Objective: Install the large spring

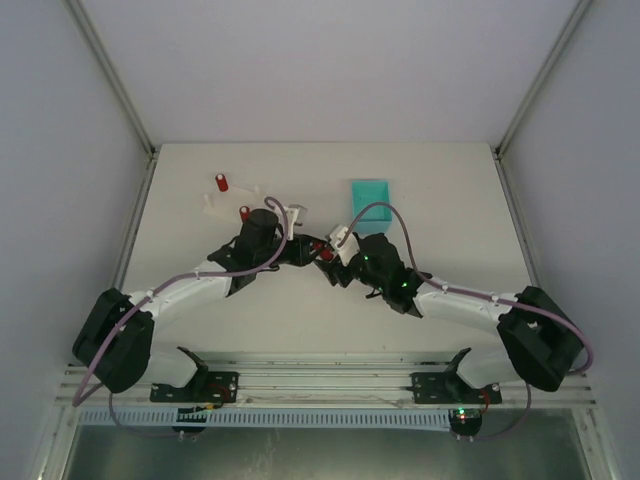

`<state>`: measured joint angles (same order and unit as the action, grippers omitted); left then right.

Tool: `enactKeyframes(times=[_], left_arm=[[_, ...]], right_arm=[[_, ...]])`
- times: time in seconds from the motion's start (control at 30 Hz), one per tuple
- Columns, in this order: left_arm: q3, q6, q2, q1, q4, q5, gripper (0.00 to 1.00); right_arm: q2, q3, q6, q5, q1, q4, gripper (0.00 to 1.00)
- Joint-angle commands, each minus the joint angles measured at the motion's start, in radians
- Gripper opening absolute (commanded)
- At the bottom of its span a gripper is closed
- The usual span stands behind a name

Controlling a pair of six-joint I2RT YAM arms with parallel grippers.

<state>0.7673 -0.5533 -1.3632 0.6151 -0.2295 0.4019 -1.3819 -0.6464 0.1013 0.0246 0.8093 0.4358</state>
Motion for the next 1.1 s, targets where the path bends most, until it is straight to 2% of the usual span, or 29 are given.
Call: enactKeyframes(times=[0.0, 0.07, 0.1, 0.23, 0.37, 0.5, 0.6, 0.7, 0.8, 1.07], left_arm=[[0.096, 0.016, 0.024, -0.017, 0.038, -0.058, 0.0], [0.131, 0.037, 0.027, -0.032, 0.071, -0.113, 0.0], [0.148, 0.053, 0.029, -0.039, 0.09, -0.143, 0.0], [0.196, 0.126, 0.052, -0.059, 0.149, -0.352, 0.0], [0.177, 0.188, 0.072, -0.088, 0.111, -0.583, 0.0], [0.162, 0.229, 0.065, -0.15, 0.068, -0.73, 0.0], [0.161, 0.257, 0.041, -0.21, 0.046, -0.819, 0.0], [0.158, 0.263, 0.009, -0.271, 0.026, -0.858, 0.0], [0.148, 0.243, -0.032, -0.35, -0.008, -0.865, 0.0], [0.207, 0.166, -0.19, -0.544, -0.034, -0.703, 0.0]], right_arm=[[0.058, -0.032, -0.035, -0.068, 0.007, -0.066, 0.84], [0.099, -0.035, -0.06, -0.079, 0.006, -0.139, 0.97], [0.121, -0.033, -0.069, -0.08, 0.006, -0.171, 1.0], [0.232, 0.004, -0.081, -0.103, 0.005, -0.268, 0.99], [0.321, 0.061, -0.083, -0.214, 0.006, -0.231, 0.99], [0.324, 0.088, -0.13, -0.37, 0.006, -0.215, 0.99], [0.29, 0.052, -0.208, -0.467, 0.005, -0.283, 0.99], [0.276, -0.01, -0.206, -0.442, 0.004, -0.398, 0.99], [0.28, -0.01, -0.202, -0.44, 0.004, -0.412, 0.99], [0.318, 0.03, -0.182, -0.413, 0.004, -0.376, 0.99]])
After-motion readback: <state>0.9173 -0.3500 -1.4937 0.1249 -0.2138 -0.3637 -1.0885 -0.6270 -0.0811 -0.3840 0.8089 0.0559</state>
